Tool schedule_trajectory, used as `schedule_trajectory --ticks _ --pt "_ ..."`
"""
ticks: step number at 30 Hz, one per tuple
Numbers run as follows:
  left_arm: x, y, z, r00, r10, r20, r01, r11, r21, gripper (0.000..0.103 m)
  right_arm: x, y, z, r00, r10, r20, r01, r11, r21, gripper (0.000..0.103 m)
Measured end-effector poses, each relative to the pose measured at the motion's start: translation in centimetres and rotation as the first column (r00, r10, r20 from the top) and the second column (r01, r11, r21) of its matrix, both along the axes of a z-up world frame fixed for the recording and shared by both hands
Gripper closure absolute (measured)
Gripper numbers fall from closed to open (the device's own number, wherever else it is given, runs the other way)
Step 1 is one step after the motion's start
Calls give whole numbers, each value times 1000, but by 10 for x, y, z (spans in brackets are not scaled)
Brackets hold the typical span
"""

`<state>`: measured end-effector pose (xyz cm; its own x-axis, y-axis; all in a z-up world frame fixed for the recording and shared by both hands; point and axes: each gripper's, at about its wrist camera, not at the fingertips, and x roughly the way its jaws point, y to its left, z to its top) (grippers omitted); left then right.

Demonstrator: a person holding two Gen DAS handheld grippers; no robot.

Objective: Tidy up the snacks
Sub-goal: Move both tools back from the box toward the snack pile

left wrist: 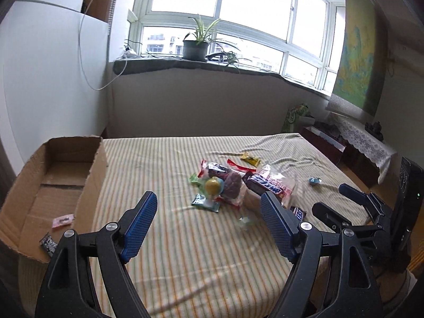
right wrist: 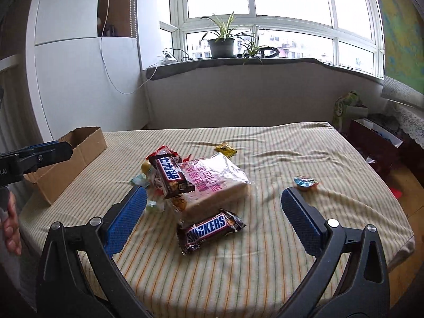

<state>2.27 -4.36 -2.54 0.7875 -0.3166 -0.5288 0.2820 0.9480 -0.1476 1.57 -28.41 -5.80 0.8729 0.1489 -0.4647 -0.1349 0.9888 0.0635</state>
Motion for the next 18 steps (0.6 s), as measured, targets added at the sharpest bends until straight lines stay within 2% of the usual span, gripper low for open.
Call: schedule_trajectory --ticks 4,8,12,16,18 --pt "1 -14 3 999 -37 3 37 999 14 23 -4 -5 3 1000 -5 13 5 1000 -7 0" --pt "3 -23 -5 998 -57 -5 57 998 11 23 -1 -3 -15 999 0 -32 -1 1000 -27 0" --pt "6 -31 -35 997 -63 -43 63 998 -15 23 -6 -3 -49 994 -3 -105 -4 998 -63 0" --pt "8 -43 -78 989 -72 -126 70 997 -20 23 -8 -4 -80 981 -9 -193 -5 997 -76 0" --pt "9 -47 -100 981 -69 -180 69 998 -5 23 -15 -1 -84 988 -7 -156 -10 994 -110 0"
